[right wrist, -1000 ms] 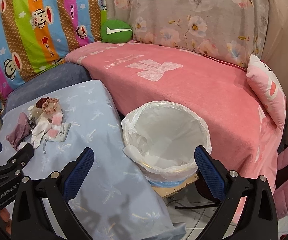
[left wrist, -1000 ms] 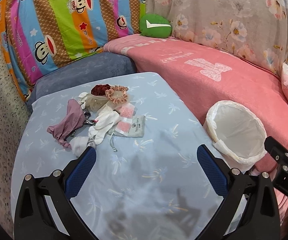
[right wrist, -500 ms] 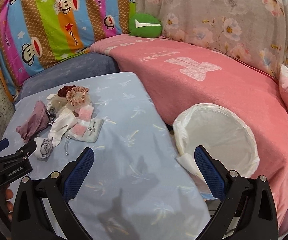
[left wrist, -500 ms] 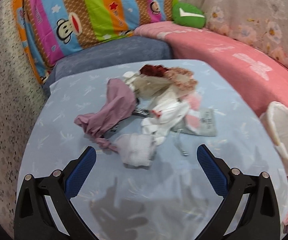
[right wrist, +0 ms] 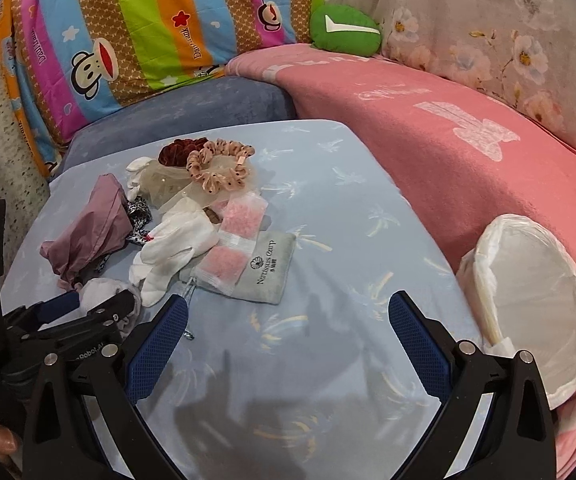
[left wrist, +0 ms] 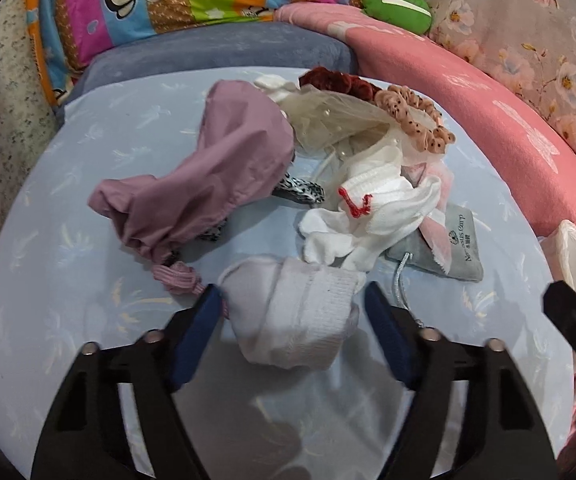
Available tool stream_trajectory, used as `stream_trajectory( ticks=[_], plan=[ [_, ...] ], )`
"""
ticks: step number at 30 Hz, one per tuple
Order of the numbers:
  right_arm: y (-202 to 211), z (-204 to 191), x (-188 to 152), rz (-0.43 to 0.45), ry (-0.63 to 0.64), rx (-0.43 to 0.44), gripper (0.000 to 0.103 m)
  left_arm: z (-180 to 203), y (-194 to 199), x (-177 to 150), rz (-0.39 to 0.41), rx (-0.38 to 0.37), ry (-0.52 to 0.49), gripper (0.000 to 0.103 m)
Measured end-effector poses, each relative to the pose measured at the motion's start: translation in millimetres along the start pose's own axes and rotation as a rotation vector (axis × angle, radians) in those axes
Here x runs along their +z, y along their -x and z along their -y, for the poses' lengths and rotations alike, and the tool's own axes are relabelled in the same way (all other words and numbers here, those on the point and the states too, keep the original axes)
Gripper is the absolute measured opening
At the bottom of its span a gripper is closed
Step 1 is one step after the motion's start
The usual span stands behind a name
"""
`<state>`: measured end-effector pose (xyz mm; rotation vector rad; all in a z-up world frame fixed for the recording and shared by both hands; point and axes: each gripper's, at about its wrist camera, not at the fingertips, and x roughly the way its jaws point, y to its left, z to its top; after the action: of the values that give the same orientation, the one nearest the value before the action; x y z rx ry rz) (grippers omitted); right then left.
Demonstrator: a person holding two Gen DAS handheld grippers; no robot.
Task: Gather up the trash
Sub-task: 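Reach the left tool to the white sock and close on it, then carry the sock to the bin and open the left tool while the right tool drops a pink item in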
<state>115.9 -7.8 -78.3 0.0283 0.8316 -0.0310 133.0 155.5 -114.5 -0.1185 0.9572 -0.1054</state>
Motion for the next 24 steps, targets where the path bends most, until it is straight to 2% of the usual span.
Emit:
stream_trajectory(
  ticks=[4, 7, 12, 16, 19, 21, 23, 24],
  plan=[
    [-13.3, -13.3, 5.3, -0.002, 0.028, 0.039, 0.093, -6.0, 3.1, 2.8, 0.004, -0.04, 0.031, 0.048],
    [-27.2, -22.5, 9.6, -0.025, 0.045, 0.069, 0.084, -12.4, 7.6, 3.2, 0.008, -0.062, 0.059, 0.042],
    [-56.8, -35.7, 14.1, -0.08, 0.064, 0.099, 0.065, -19.8, 14.4, 2.4, 0.014, -0.077, 0.083, 0.039],
    [-79.2, -41.3, 15.6, -0.112, 0.059, 0.102, 0.055, -18.9, 16.6, 4.8, 0.024, -0.069, 0.075, 0.039],
    [-93.3, -41.9, 13.7, -0.134, 0.064, 0.094, 0.041, -18.8, 16.5, 7.2, 0.023, -0.063, 0.069, 0.039],
    [-96.4, -38.9, 12.3, -0.143, 0.051, 0.103, 0.022, -18.5, 16.8, 7.7, 0.024, -0.058, 0.069, 0.039],
    [-93.8, -34.3, 12.0, -0.143, 0.041, 0.102, 0.011, -17.5, 17.2, 8.1, 0.025, -0.049, 0.063, 0.039],
    [-89.7, -30.9, 12.0, -0.138, 0.031, 0.107, 0.011, -16.6, 17.8, 8.2, 0.026, -0.044, 0.059, 0.039]
  ],
)
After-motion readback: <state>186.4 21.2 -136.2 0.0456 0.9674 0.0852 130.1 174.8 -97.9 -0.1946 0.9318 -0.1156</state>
